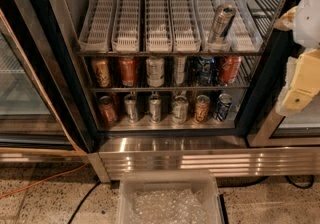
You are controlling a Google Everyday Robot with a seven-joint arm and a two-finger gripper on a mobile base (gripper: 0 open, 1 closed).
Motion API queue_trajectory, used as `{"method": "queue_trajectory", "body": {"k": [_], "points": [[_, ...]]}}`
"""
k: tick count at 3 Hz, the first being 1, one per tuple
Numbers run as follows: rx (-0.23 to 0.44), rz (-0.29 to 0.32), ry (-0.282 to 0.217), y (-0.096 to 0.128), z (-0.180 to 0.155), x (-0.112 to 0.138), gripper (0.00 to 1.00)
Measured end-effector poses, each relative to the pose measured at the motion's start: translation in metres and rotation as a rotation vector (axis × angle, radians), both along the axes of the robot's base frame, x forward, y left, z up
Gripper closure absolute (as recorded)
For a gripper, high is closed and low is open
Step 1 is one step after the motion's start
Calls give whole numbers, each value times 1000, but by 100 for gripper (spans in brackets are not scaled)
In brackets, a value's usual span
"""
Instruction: Pick redbull can from top shelf of fridge
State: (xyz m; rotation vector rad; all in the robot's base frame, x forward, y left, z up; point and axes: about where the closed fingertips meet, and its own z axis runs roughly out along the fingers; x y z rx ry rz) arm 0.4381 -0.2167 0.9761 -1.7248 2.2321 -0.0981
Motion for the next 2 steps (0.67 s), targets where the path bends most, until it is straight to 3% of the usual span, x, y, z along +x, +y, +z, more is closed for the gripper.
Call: {"method": "queue_trajectory", "body": {"k": [1,2], "points": [[0,0,0,0,0,0,0],[63,-25,-31,6,-12,8,0]]}}
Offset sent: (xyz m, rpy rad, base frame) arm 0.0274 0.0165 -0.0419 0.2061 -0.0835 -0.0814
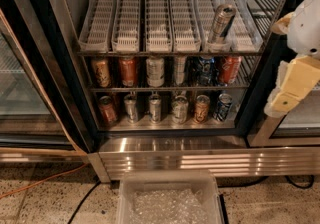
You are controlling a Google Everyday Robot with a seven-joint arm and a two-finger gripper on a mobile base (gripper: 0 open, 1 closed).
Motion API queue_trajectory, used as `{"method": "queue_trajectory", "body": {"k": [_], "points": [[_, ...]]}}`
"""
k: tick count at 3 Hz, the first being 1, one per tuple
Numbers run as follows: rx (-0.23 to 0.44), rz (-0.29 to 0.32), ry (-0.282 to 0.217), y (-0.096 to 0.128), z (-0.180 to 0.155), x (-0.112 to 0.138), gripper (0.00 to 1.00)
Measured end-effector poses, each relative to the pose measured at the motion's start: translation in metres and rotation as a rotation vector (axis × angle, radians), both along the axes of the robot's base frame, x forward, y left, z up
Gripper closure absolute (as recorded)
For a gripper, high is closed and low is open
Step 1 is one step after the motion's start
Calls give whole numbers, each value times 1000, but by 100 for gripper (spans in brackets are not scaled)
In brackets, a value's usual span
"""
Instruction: Pick redbull can from top shelf of fridge
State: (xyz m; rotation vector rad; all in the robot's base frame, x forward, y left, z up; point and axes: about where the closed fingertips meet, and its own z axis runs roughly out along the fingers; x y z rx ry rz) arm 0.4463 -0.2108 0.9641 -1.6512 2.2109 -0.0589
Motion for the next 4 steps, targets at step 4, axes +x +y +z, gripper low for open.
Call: {"method": "queue_trajectory", "body": {"k": [4], "points": [[222,-119,-171,0,-48,71,0]]}}
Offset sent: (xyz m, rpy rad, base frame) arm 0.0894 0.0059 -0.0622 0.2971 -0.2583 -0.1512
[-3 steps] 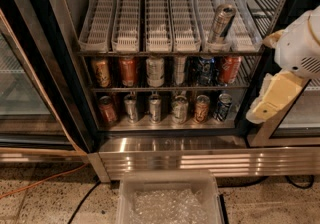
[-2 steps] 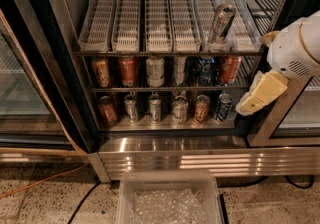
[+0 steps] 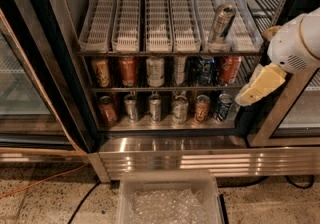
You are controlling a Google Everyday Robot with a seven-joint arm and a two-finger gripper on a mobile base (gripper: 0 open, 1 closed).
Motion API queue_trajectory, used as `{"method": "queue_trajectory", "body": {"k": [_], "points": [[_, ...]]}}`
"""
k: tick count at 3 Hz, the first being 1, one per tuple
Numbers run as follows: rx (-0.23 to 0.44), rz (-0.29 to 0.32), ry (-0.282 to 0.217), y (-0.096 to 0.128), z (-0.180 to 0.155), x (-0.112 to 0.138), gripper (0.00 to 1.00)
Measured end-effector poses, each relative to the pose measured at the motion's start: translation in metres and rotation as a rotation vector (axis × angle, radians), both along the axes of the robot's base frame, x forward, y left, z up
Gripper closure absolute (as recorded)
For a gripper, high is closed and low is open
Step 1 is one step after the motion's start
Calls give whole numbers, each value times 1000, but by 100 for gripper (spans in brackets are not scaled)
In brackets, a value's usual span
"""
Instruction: Pick redbull can from top shelf of fridge
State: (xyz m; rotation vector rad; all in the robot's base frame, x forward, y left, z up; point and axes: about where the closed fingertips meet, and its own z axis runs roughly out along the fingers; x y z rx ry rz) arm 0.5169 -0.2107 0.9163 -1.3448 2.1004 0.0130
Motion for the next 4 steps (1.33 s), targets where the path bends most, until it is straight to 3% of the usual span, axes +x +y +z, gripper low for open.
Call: {"method": "queue_trajectory", "body": {"k": [1,2,4], "points": [[41,-33,-27,2,-2,5,0],[168,-123,-73,2,-12,13,0],[445,-311,-315,-18,23,73,0]]}}
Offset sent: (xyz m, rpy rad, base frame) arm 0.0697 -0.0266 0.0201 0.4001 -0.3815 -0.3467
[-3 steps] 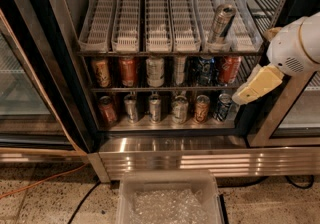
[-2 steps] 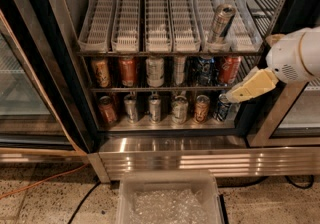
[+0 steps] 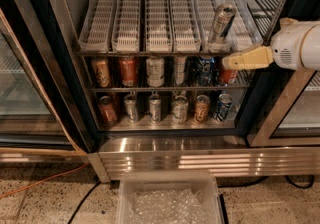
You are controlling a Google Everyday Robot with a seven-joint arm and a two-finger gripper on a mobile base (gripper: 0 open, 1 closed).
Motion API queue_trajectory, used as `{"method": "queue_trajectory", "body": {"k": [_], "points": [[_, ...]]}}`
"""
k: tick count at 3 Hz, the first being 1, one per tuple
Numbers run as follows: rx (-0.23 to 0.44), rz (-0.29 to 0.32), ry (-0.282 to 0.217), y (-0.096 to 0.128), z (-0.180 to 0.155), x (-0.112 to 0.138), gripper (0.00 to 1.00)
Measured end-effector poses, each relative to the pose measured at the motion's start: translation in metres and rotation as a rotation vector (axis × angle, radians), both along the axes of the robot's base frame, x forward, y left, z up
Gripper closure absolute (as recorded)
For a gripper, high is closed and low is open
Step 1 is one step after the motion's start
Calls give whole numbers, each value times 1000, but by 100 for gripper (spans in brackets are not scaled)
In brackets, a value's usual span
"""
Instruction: Pick redbull can from top shelf of fridge
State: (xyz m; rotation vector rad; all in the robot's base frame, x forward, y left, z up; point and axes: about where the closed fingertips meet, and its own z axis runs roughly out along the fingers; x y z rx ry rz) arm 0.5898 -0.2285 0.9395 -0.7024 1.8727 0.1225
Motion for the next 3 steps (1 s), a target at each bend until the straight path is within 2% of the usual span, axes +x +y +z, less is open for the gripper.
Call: {"method": "queue_trajectory", "body": {"k": [1,3], "points": [[105,-22,-86,1,17,24,0],[121,-32,-95,7,11,31,0]]}}
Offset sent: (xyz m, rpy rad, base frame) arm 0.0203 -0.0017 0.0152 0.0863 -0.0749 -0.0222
